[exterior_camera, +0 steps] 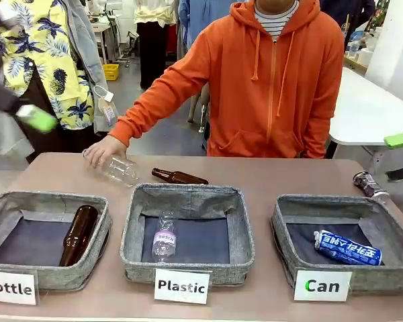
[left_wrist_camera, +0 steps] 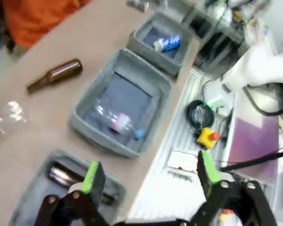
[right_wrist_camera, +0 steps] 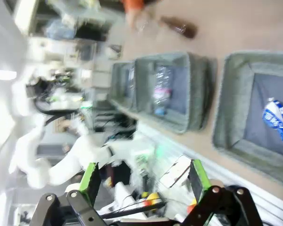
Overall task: Sort the can waste into the basket.
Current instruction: Pick up the can waste from the table and place it in the right Fabric basket.
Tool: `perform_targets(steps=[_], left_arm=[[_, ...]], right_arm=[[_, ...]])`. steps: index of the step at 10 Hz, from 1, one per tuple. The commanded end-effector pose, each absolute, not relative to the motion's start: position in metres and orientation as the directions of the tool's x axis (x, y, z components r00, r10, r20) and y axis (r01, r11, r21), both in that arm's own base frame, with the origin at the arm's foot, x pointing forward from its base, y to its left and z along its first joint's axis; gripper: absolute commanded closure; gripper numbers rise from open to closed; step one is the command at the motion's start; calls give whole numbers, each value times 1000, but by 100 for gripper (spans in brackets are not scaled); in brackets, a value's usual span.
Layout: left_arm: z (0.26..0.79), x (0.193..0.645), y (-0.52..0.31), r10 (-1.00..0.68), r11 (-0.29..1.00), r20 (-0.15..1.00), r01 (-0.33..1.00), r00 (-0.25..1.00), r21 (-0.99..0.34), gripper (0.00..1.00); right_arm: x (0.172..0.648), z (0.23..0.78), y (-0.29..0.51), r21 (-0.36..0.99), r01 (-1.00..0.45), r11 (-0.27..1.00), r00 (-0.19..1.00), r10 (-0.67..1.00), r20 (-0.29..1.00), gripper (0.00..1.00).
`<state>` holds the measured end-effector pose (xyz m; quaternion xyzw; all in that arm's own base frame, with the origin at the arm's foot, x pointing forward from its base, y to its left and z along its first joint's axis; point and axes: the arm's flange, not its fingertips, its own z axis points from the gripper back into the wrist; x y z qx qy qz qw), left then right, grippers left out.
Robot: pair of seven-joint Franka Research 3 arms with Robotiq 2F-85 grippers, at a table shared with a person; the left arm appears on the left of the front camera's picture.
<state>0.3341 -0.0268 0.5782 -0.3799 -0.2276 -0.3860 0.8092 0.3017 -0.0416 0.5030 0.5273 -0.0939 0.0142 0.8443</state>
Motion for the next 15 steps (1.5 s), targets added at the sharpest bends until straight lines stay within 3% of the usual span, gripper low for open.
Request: perform_targets(steps=[1,5,6,7,15], left_arm=[[547,329,26,-159,411,656,654,738,-635,0],[429,314,141,177,394,470,375,865,-839,0],[408,315,154,223,386,425,321,877,-865,0],[441,303,143,129,430,487,394,864,-812,0],[441,303,143,129,430,487,394,864,-812,0]], right_arm=[[326,496,-55,962,-67,266,998,0,69,0],[329,483,-73,953,-70,293,987,-120,110,0],[330,479,-57,958,-52,284,998,-30,63,0],[330,479,-57,958,-52,284,998,-30,63,0],[330,479,-57,958,-52,284,998,-30,63,0]])
